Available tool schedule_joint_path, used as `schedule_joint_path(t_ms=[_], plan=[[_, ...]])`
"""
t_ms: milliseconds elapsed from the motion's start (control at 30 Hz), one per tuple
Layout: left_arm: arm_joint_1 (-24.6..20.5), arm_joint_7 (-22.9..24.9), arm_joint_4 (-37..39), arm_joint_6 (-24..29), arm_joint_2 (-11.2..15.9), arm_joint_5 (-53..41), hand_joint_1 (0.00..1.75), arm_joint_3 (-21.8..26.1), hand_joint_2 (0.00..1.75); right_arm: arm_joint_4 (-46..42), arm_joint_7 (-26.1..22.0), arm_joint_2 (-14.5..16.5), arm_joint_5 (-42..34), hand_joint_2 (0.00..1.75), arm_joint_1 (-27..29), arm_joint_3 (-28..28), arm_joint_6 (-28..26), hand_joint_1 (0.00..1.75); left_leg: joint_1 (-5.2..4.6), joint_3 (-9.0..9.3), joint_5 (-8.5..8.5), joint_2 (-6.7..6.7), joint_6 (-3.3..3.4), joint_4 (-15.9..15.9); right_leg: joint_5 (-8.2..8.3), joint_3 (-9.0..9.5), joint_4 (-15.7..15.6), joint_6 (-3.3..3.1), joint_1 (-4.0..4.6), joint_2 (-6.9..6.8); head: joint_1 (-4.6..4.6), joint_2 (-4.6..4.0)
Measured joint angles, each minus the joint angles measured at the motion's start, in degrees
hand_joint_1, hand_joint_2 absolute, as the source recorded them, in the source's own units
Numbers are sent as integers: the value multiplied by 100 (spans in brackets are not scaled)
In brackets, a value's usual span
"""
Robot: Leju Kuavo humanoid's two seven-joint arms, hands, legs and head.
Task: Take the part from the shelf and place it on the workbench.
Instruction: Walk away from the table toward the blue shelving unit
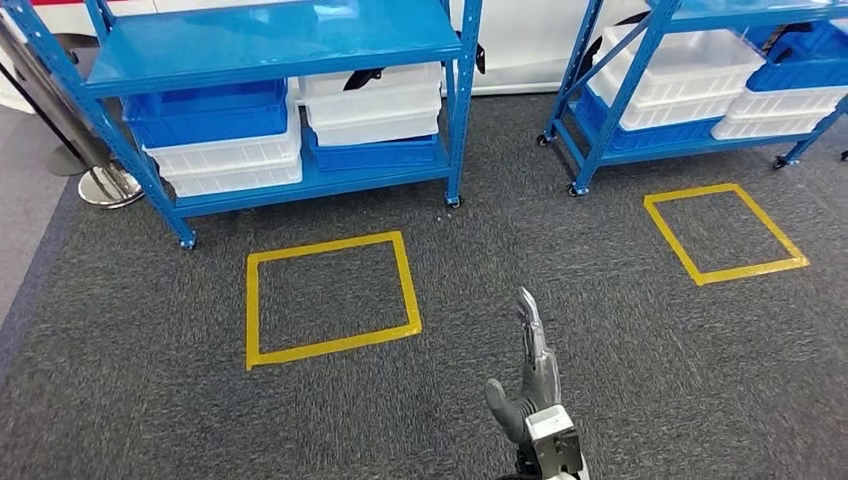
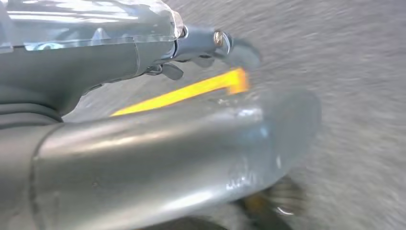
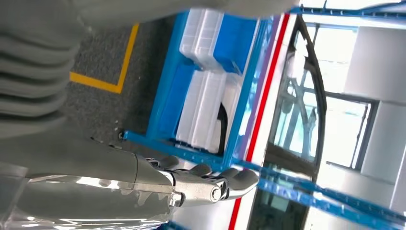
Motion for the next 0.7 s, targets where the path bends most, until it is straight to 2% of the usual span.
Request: schedule_joint_path(t_ms=[33, 67, 100, 133, 200, 233, 267, 300, 367, 433, 467, 500, 533, 567, 600, 633, 667, 700], plan=[[-54, -56, 5, 70, -70, 15, 0, -20, 0, -18, 16, -10, 1, 175, 11, 1, -4, 0, -1, -22, 13, 103, 1, 3, -213, -150, 379, 41, -8, -84, 16, 0], [-81, -121, 9, 13, -126, 36, 0, -34, 0, -33, 28, -22, 3, 175, 39, 2, -16, 0, -1, -40, 21, 207, -8, 6, -338, -237, 658, 75, -19, -123, 20, 1], [-93, -189, 11, -80, -157, 54, 0, -44, 0, -50, 36, -38, 6, 175, 81, 1, -36, 0, 0, -54, 27, 305, -15, 10, -363, -230, 760, 99, -31, -148, 20, 0], [-102, -267, 12, -149, -179, 67, 0, -52, 0, -78, 40, -58, 11, 175, 134, -2, -68, 0, 1, -62, 31, 390, -23, 15, -285, -101, 639, 113, -44, -174, 21, 0], [-128, -393, 13, -216, -208, 72, 0, -62, 0, -163, 44, -96, 30, 175, 237, -7, -133, 0, 2, -53, 28, 507, -48, 29, -1, 405, -98, 104, -56, -297, 24, 1], [-145, -428, 13, -223, -217, 72, 0, -65, 0, -212, 44, -110, 43, 175, 274, -8, -165, 0, -11, -54, 19, 544, -74, 47, 97, 631, -464, 71, -39, -369, 29, 1], [-164, -432, 13, -225, -223, 75, 0, -66, 0, -257, 44, -118, 56, 175, 308, -9, -192, 0, -23, -54, 14, 573, -107, 61, 142, 769, -708, 23, -20, -424, 28, 1], [-181, -420, 13, -233, -227, 83, 0, -66, 0, -295, 43, -125, 67, 175, 343, -11, -214, 0, -35, -61, 8, 598, -144, 71, 139, 818, -815, -30, 4, -451, 28, 1], [-207, -371, 13, -263, -238, 97, 0, -66, 0, -351, 43, -136, 81, 175, 417, -17, -254, 0, -43, -57, 0, 653, -216, 72, 134, 799, -829, -131, 27, -388, 21, 1], [-224, -295, 13, -319, -237, 82, 0, -67, 0, -399, 43, -143, 102, 175, 456, -20, -287, 0, -20, -113, -123, 548, -274, 219, 153, 806, -867, -212, 10, -323, 7, 0], [-227, -258, 13, -389, -226, 67, 0, -68, 0, -421, 43, -141, 120, 175, 459, -17, -307, 0, -7, -220, -268, 439, -293, 451, 165, 812, -888, -249, -3, -291, -7, 0], [-224, -236, 13, -494, -207, 49, 0, -69, 0, -435, 43, -138, 141, 175, 463, -12, -321, 0, 6, -384, -449, 311, -304, 800, 169, 812, -896, -278, -4, -263, -23, -1], [-219, -228, 13, -627, -172, 34, 0, -71, 0, -442, 44, -135, 164, 175, 466, -2, -335, 0, 8, -595, -627, 229, -311, 1220, 167, 810, -894, -300, 2, -228, -36, 0], [-210, -232, 13, -757, -129, 17, 0, -74, 0, -442, 46, -132, 187, 175, 474, 12, -350, 0, 10, -783, -733, 191, -317, 1575, 162, 808, -886, -314, 10, -188, -38, 0], [-200, -238, 13, -865, -80, 1, 0, -79, 0, -442, 49, -130, 208, 175, 482, 28, -369, 0, 10, -909, -744, 175, -319, 1786, 157, 810, -876, -323, 17, -145, -38, 0], [-193, -246, 13, -949, -32, -11, 0, -86, 0, -442, 52, -126, 229, 175, 487, 46, -392, 0, 10, -935, -629, 167, -317, 1766, 149, 812, -860, -325, 21, -95, -38, 1], [-189, -250, 13, -1000, 8, -23, 0, -96, 0, -443, 56, -121, 245, 175, 488, 63, -414, 0, 11, -856, -418, 159, -308, 1520, 137, 817, -840, -321, 21, -47, -39, 1], [-188, -253, 13, -1028, 39, -32, 0, -106, 0, -446, 60, -116, 257, 175, 490, 76, -428, 0, 13, -718, -176, 130, -293, 1144, 122, 819, -817, -310, 20, -4, -40, 1]])
